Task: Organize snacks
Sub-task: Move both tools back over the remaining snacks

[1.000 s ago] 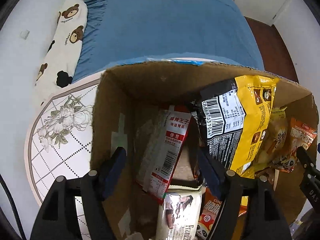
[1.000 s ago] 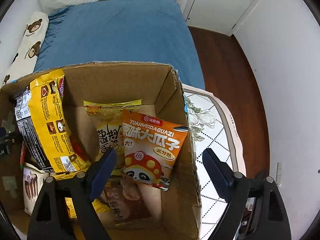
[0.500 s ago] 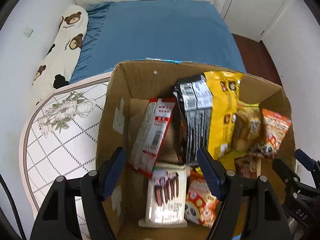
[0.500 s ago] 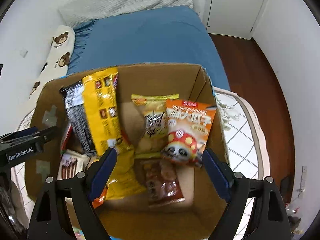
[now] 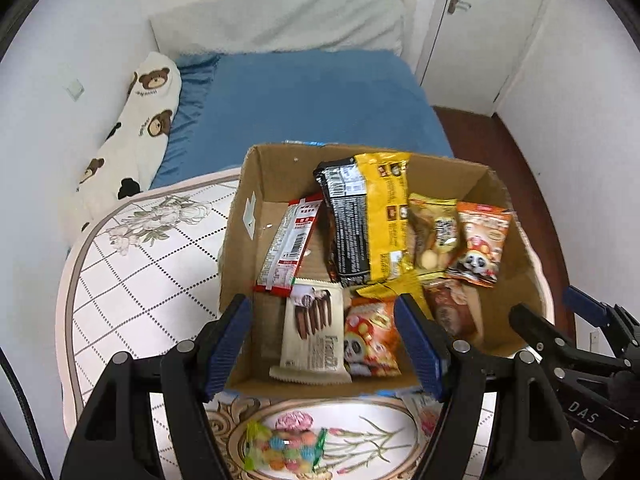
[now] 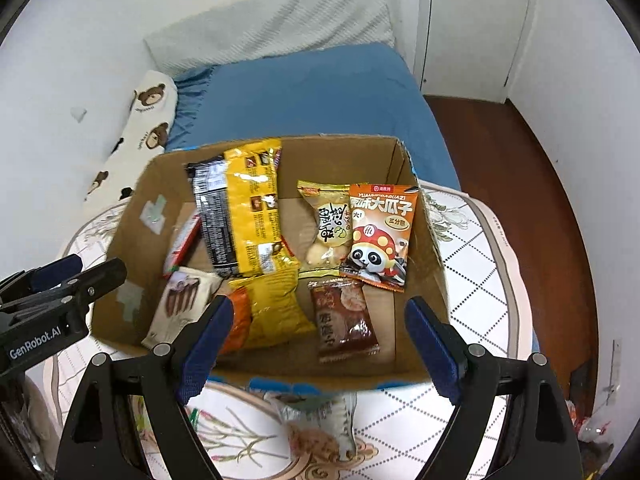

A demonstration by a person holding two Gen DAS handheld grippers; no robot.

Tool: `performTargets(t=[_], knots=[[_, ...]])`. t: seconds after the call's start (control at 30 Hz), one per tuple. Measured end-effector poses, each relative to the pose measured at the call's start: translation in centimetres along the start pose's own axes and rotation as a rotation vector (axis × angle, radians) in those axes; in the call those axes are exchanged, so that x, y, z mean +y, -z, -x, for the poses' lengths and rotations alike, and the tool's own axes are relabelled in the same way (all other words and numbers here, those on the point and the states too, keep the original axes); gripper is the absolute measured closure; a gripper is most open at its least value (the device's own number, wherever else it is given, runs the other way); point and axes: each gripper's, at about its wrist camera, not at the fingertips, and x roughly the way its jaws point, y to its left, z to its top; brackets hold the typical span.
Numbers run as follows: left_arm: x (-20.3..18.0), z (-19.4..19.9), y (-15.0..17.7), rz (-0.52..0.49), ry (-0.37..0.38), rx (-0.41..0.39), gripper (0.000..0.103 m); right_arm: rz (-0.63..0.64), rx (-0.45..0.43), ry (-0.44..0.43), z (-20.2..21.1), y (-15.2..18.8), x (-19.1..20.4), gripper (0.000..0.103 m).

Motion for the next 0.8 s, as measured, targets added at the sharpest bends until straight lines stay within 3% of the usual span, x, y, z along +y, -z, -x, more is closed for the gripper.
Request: performTargets(t=[0.3,0.5,0.63,0.8], knots=[[-0.4,5.8,3.7,-0.001,0.014,-0.088,0.031,0.015,-0.090,-0.006,6.2,3.3,0.7,0.013],[0.1,8.0,8.7,-0.014,0.010,-0.075,0.031,-0.011,-0.045,-0.067,8.3,7.6,0.6,0.012],[0.6,7.3,15.2,-0.039,0.013,0.039,0.031,-0.048,0.041,-0.115,8.0,13.1,-0.3,0.012],[1.0,2.7,26.2,-0.052,0.112,0.372,0.031,-0.095,0.166,-0.134,6.4,21.1,-1.6,0.012]])
